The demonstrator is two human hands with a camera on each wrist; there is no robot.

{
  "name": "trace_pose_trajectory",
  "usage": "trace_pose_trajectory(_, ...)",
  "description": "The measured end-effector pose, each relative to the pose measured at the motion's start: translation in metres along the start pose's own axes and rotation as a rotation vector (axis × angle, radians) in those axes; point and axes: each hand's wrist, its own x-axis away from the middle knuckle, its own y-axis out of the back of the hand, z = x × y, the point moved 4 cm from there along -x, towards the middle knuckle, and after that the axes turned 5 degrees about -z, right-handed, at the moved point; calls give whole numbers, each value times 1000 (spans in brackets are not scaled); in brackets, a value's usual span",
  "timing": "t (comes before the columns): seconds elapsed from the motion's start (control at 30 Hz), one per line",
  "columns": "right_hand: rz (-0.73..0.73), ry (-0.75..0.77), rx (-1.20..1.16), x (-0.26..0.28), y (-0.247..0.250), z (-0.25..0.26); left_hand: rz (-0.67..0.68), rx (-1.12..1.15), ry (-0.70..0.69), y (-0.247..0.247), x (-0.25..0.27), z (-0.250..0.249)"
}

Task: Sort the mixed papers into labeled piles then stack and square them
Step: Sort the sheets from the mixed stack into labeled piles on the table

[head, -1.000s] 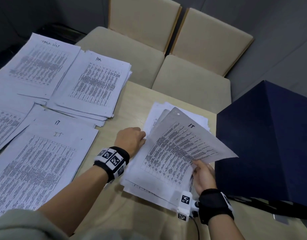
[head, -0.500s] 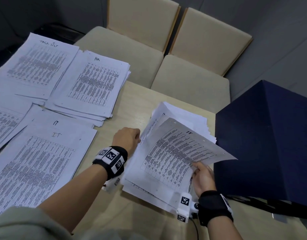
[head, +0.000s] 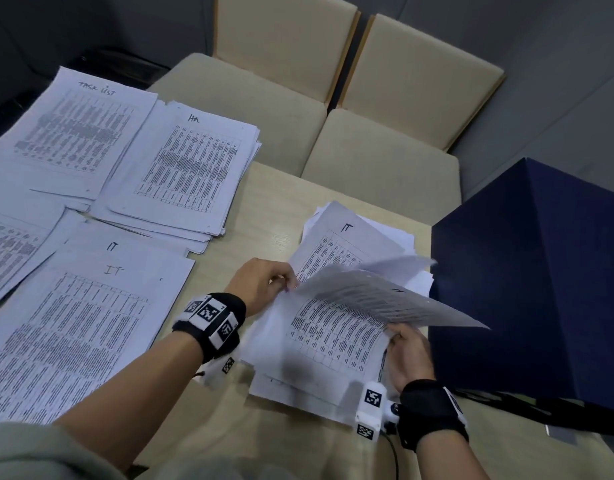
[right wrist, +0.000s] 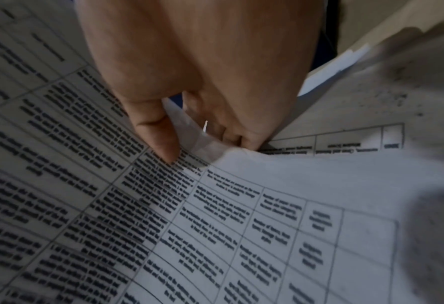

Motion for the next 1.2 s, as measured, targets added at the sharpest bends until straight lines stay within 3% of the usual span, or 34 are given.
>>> trace_pose_trajectory(0.1, 6, -4, -39, 4, -3, 1, 42, 110, 33, -1, 1, -3)
trace_pose_trajectory(0.2, 32, 19, -28, 5, -4, 0, -33, 38, 70, -4, 0, -2)
trace_pose_trajectory(0.3, 13, 34, -28, 2, 0, -3, -90, 30, 258, -8, -3, 9)
trace_pose_trajectory(0.4, -40, 47, -116, -2, 6, -5, 12, 14, 401, -15, -6, 16)
trace_pose_trajectory(0.53, -62, 91, -187, -1, 5, 4, 8, 129, 255, -14, -3, 6)
trace_pose_trajectory(0.73, -43, -47, -182, 2, 6, 1, 91, 517, 272, -10, 7, -8)
trace_pose_trajectory(0.83, 14, -103, -256, -4, 14, -10, 178, 475, 241, -10, 8, -14)
trace_pose_trajectory(1.03, 8, 142, -74, 35, -3, 24, 314, 394, 190, -13, 10, -45)
trace_pose_trajectory(1.2, -48, 166, 39, 30, 21, 25, 487, 160, 132, -33, 8, -47)
